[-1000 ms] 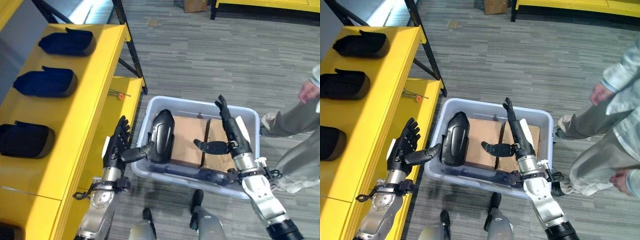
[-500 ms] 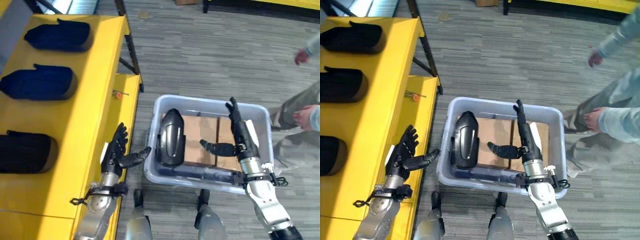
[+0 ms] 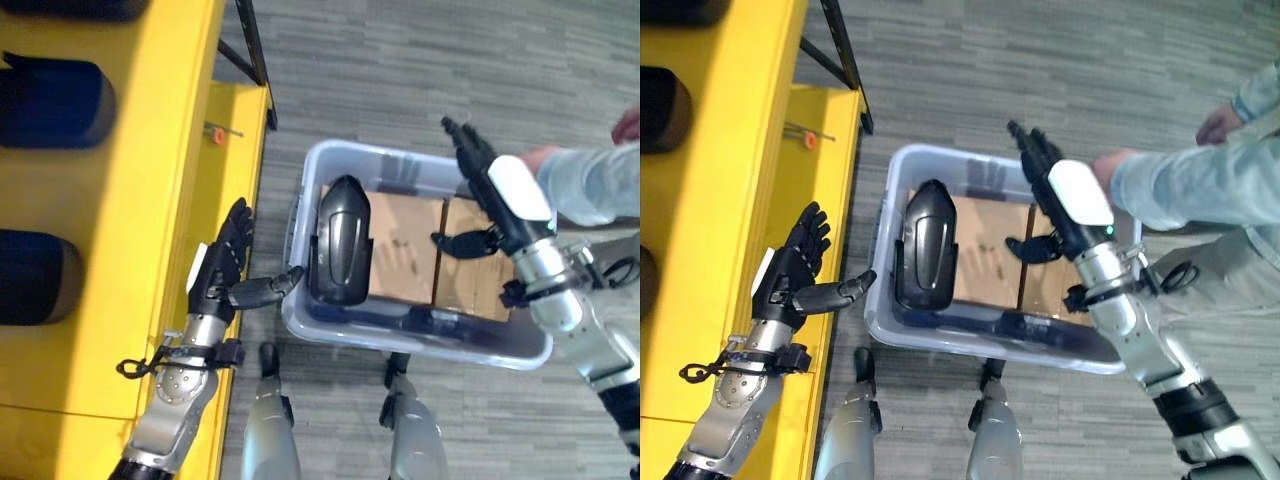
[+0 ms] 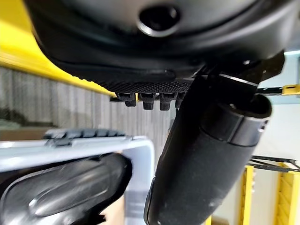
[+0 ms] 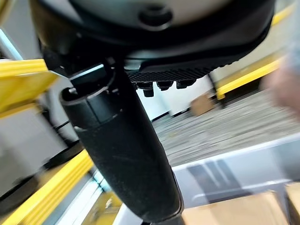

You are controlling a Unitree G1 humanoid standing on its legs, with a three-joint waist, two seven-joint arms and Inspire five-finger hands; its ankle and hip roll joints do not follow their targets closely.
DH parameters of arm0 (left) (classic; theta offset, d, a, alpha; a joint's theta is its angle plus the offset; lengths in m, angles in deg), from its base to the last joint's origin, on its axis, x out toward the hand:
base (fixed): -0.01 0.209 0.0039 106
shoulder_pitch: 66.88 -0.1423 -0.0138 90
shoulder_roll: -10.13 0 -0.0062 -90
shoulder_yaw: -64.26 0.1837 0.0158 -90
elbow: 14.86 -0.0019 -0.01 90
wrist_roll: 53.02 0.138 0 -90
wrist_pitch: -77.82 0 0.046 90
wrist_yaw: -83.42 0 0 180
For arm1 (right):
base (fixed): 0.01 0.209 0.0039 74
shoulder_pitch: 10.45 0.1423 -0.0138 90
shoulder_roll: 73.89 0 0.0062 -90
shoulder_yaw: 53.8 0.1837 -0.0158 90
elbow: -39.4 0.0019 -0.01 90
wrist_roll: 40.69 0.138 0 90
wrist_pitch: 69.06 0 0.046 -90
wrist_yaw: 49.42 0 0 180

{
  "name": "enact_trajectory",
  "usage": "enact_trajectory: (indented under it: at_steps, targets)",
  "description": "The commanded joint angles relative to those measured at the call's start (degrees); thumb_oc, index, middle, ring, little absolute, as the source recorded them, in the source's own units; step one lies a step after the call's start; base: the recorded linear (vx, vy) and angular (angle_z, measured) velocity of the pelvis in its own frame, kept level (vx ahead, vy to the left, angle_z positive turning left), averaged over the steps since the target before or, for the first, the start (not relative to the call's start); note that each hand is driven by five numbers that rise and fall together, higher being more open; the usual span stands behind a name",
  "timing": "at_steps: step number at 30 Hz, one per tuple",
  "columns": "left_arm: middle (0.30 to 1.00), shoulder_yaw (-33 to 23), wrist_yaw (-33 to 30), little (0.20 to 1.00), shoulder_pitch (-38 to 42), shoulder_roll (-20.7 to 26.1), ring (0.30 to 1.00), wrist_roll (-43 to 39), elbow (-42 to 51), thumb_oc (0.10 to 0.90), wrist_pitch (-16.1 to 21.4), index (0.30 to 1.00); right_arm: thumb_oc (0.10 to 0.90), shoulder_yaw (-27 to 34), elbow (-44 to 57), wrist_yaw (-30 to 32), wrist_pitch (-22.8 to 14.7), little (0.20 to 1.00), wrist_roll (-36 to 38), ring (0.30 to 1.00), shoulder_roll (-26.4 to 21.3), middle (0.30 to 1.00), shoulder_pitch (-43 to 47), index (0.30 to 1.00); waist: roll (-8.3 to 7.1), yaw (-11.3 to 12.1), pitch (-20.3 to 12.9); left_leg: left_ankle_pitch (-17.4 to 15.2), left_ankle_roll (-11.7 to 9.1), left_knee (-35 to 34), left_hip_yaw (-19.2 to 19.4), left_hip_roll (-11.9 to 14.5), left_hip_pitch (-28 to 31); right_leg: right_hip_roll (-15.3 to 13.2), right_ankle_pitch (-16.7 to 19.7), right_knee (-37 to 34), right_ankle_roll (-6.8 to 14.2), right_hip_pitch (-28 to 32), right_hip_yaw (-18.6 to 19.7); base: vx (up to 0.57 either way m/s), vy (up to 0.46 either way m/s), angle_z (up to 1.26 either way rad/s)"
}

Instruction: Move parts from the plastic box to the shelf.

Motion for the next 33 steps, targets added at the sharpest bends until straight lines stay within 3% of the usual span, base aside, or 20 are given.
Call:
enact_trajectory:
  at_steps: [1,6,13,18,26,33]
  targets:
    - [1.000,-1.5,-1.0,1.000,1.8,1.2,1.000,-0.4,5.9,0.900,5.5,1.000,0.900,-3.1,2.6,1.2,-1.2,1.000,-5.3,1.000,-4.9,1.000,7.5,1.000,-0.52,0.3,-3.5,-1.3,-2.1,3.5,0.9,4.0,0.1,-4.5,-0.9,5.6,3.6,-1.1,-0.6,-0.07,-0.060,-0.09]
    - [1.000,-2.0,-1.6,1.000,2.2,1.0,1.000,-0.4,4.9,0.900,5.6,1.000,0.900,-10.5,-0.6,-1.7,-0.6,1.000,-7.7,1.000,-11.1,1.000,15.8,1.000,-1.24,1.1,-0.8,0.0,-3.1,3.2,1.1,5.5,-1.5,-3.8,-0.9,7.0,3.5,-4.2,-0.9,-0.06,-0.089,-0.10]
    - [1.000,-3.2,-2.3,1.000,1.2,0.8,1.000,0.2,4.9,0.900,5.9,1.000,0.900,-18.5,-1.6,-4.3,-0.9,1.000,-10.4,1.000,-14.6,1.000,23.1,1.000,-1.25,2.5,0.7,1.3,-3.8,2.1,0.8,6.6,-2.7,-2.8,-1.1,7.8,3.2,-6.9,-1.3,-0.02,-0.069,-0.03]
    - [1.000,-4.1,-2.8,1.000,0.3,1.2,1.000,0.7,5.4,0.900,6.0,1.000,0.900,-30.6,-2.9,-6.5,-0.8,1.000,-20.7,1.000,-18.1,1.000,33.4,1.000,-1.16,3.6,0.7,2.0,-4.3,0.5,0.2,7.1,-3.8,-2.5,-1.5,7.8,3.3,-8.1,-2.2,-0.01,-0.051,0.02]
    - [1.000,-4.4,-3.2,1.000,-0.2,0.5,1.000,1.2,5.5,0.900,5.9,1.000,0.900,-40.9,-5.7,-9.4,-1.8,1.000,-26.9,1.000,-15.7,1.000,41.2,1.000,-0.92,4.4,0.7,4.0,-4.5,-2.1,-0.7,7.0,-6.3,-2.2,-0.6,6.5,3.1,-9.9,-3.7,-0.01,-0.034,0.10]
    - [1.000,-4.5,-3.2,1.000,-0.1,-0.4,1.000,1.3,5.0,0.900,5.8,1.000,0.900,-43.0,-6.4,-12.1,-2.5,1.000,-26.7,1.000,-11.8,1.000,40.5,1.000,-0.92,5.3,0.7,4.8,-4.5,-3.9,-1.4,6.9,-7.8,-1.6,-0.3,5.4,3.0,-10.9,-4.7,0.00,-0.017,0.04]
